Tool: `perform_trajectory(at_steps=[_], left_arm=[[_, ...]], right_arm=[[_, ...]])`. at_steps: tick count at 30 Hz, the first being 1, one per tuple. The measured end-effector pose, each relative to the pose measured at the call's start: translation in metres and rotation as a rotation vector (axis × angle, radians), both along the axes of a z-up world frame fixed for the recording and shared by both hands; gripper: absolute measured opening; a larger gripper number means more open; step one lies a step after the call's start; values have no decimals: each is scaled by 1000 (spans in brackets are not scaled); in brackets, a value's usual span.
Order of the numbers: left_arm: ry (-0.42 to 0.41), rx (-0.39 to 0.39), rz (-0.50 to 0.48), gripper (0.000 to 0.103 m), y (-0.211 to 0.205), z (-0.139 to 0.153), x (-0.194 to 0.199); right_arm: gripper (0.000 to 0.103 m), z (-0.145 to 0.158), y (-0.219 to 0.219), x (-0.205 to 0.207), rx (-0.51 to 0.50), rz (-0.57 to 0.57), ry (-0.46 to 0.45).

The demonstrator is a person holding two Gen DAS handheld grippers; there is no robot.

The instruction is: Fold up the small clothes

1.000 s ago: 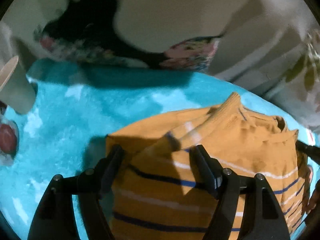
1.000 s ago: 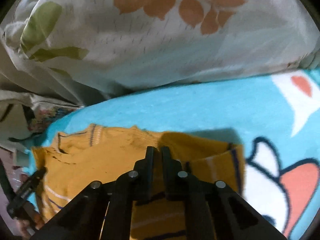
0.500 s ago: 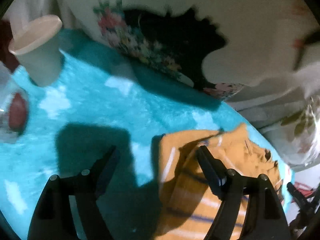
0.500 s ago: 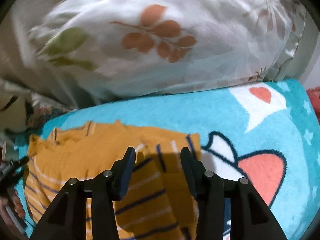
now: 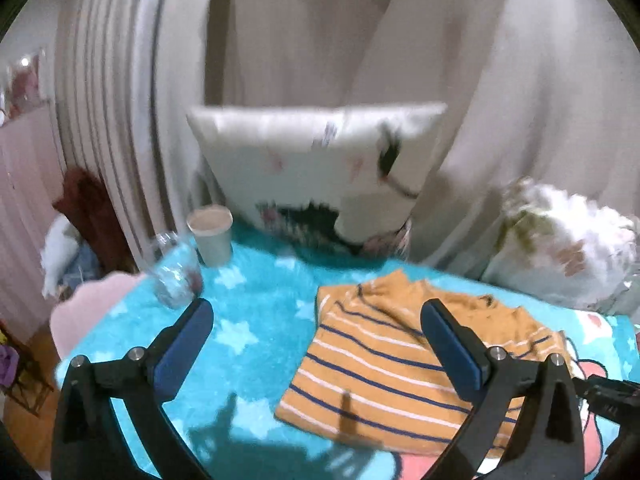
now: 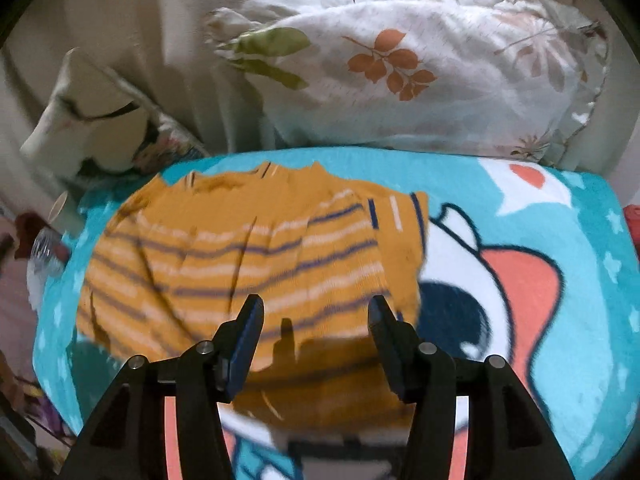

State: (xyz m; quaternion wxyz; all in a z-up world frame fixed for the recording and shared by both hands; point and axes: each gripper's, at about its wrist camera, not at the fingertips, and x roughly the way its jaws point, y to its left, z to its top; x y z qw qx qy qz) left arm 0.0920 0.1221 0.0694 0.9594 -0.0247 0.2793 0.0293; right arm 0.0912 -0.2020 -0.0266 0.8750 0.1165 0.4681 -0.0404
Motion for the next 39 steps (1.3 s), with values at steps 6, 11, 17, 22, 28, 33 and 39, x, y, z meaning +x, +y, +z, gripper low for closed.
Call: perform_trajectory(at_steps=[6,11,17,22,28,33,39], left_arm=[[71,-44,-78,103,-31,15,-43],[134,4,-107,103,-59,7,-65],[172,51,-135,103,-81,7,-85],[176,52,-153,103,-86,13,-93],[173,64,-165,103,-93,17,-102],[183,78,-168,103,-99,17,-105],[202,89,-178,103,-110,14,-107]], right_arm=[[63,30,9,-51,-112,42,-56],[66,54,14,-85,-193,46,-97],[67,73,14,-111,-256,10,-92],[67,83,12,-121,-286,-13,-88],[71,95,15,-129,-316,-14,-97],[71,98,14,-132,-340,-11,-96],[73,100,10,-137,-361,-15,-92]])
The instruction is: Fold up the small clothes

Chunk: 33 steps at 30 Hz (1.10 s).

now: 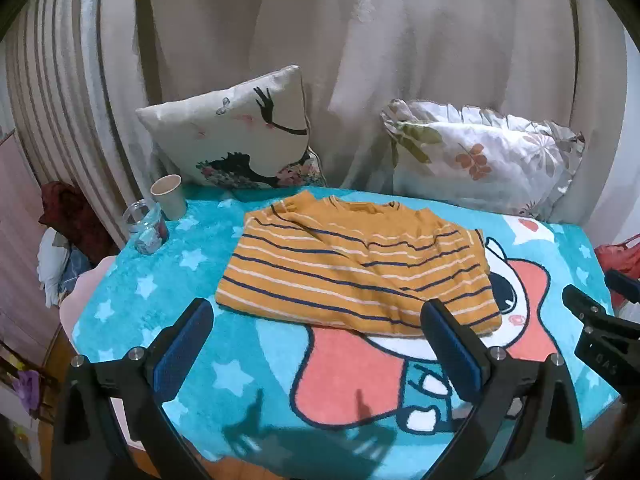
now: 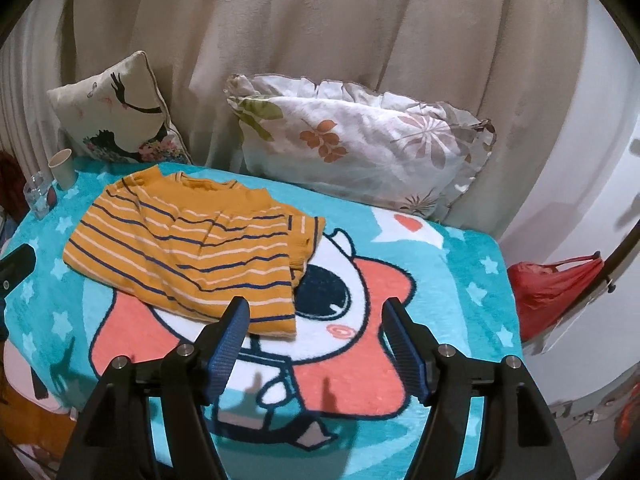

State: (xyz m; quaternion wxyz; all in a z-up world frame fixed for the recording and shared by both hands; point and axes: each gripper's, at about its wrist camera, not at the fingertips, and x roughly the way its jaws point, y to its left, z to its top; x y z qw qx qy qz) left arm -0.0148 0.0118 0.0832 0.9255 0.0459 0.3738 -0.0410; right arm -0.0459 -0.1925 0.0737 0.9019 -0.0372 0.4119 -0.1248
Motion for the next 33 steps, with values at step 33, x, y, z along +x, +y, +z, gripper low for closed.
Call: perform_trajectory(at_steps=[33], left_arm=[[79,11,-24,103,-20,-18,5]], right_arm=[[76,-15,-14,2,50,8,59]])
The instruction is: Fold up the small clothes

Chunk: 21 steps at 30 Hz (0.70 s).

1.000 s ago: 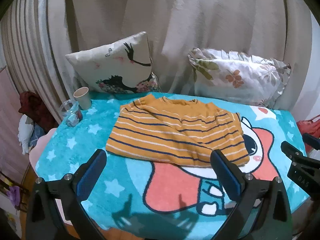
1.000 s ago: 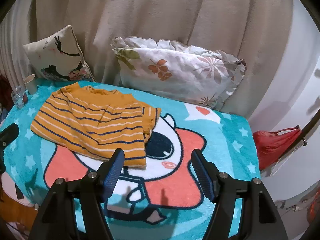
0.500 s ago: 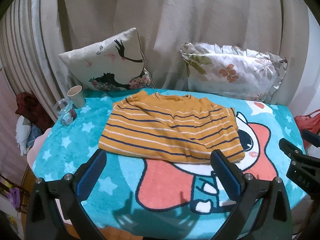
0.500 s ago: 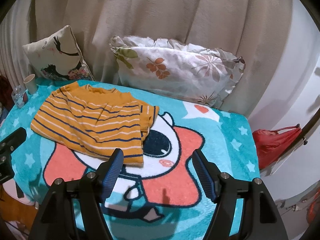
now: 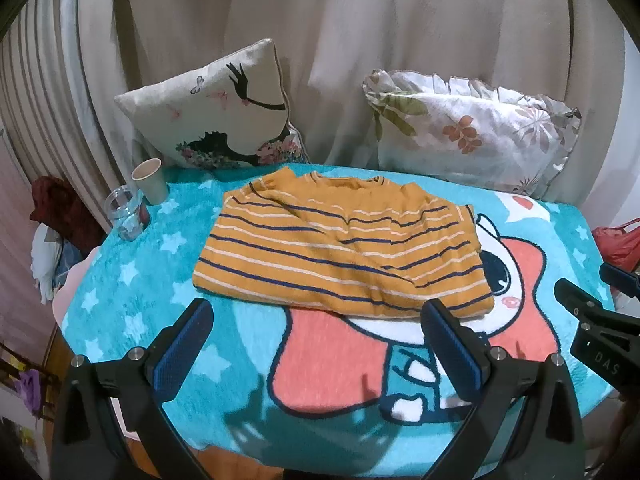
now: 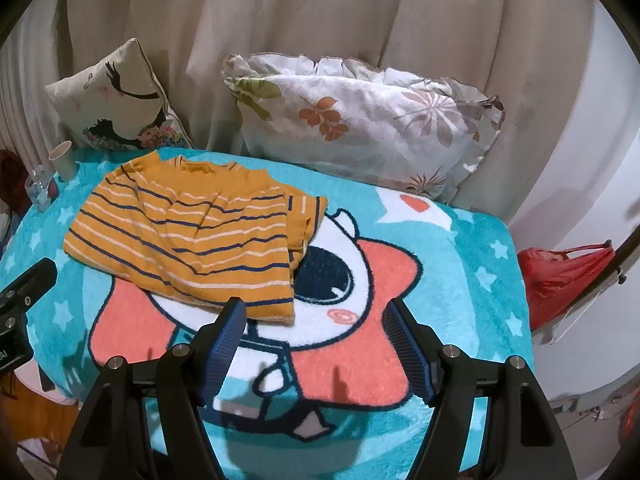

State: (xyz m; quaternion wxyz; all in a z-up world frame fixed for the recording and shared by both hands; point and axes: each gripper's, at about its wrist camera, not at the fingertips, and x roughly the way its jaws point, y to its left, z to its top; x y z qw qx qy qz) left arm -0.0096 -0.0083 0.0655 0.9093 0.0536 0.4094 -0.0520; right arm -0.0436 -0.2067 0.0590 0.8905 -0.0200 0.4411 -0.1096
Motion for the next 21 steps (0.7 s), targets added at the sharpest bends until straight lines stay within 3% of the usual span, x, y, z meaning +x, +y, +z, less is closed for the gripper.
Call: perform_trajectory(at_steps=[21], left_arm=[[44,27,4,103,-11,-17,4]], right_arm=[[76,-21,-5,8,42,26,62]])
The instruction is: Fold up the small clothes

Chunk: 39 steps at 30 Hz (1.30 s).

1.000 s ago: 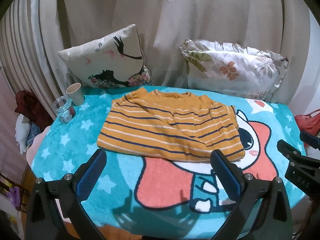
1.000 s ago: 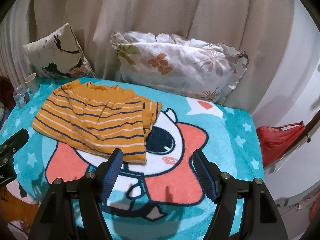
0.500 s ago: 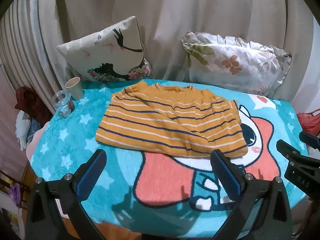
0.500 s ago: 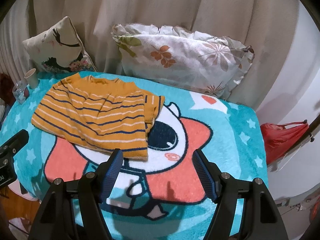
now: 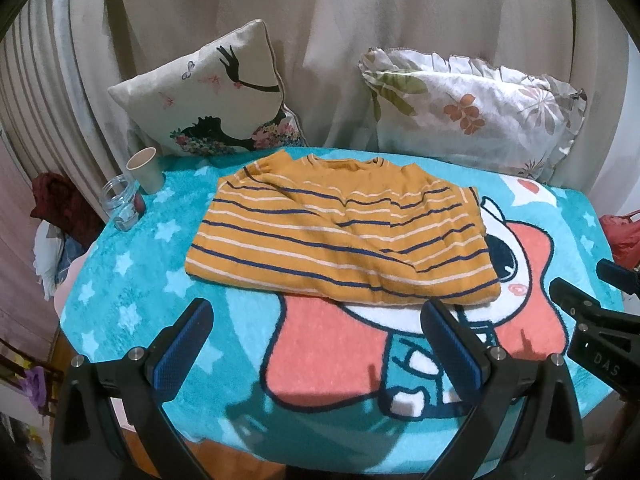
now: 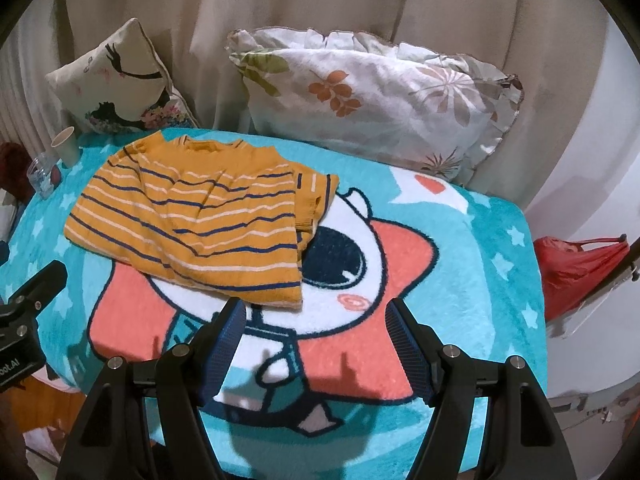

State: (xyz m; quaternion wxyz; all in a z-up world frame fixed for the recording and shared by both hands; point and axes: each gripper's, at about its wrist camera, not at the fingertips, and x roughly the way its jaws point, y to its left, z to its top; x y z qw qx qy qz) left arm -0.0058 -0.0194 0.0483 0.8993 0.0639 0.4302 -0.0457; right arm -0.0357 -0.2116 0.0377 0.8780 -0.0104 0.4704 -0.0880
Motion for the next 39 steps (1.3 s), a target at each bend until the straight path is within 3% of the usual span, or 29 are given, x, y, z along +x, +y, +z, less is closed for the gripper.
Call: perform_trajectory(at_steps=[22,31,39], left_arm=[[70,72,30,103,5,-19,2],[91,49,19,103,18,-25,16],[137,22,31,103,73,-38,51]], right_arm=[[77,-15,8,6,27,35,32],[77,-14,18,12,26,34,33],[78,-17,51,42,31,7,66]])
